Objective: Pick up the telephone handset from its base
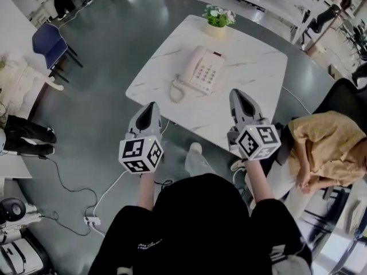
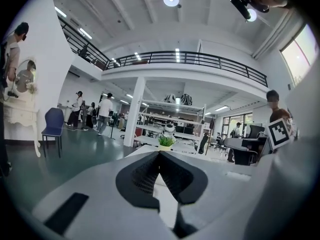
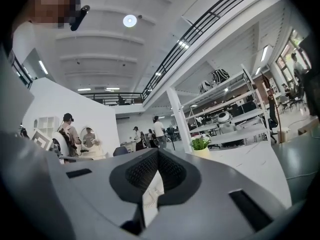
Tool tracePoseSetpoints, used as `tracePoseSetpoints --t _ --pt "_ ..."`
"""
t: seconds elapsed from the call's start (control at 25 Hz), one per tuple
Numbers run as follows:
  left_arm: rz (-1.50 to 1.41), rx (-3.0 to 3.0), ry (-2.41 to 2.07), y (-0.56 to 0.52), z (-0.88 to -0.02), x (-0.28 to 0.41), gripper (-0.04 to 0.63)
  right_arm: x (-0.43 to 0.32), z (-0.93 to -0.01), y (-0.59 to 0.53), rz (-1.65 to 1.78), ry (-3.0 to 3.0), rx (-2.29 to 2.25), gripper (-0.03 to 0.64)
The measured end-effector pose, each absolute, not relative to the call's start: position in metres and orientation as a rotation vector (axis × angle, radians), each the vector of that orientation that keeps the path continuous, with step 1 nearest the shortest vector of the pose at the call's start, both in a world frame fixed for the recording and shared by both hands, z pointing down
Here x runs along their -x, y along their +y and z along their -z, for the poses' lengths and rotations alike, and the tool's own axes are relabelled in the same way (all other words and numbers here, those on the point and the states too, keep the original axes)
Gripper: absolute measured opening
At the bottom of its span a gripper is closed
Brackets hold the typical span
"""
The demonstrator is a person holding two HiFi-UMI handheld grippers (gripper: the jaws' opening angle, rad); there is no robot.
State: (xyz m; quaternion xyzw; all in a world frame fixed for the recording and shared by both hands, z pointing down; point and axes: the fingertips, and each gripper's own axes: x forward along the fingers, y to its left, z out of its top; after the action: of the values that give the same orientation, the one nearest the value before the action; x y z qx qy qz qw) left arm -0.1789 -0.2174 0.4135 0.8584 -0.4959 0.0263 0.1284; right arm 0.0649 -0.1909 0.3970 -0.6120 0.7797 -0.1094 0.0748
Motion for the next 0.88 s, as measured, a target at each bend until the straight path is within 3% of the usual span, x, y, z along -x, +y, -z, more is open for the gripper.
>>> tracePoseSetpoints --t 0.88 --pt "-0.272 -2.569 -1.188 -0.384 -0.445 0.098 -0.002 -0.115 -0.423 -0.325 0.408 2.222 1.972 -0.009"
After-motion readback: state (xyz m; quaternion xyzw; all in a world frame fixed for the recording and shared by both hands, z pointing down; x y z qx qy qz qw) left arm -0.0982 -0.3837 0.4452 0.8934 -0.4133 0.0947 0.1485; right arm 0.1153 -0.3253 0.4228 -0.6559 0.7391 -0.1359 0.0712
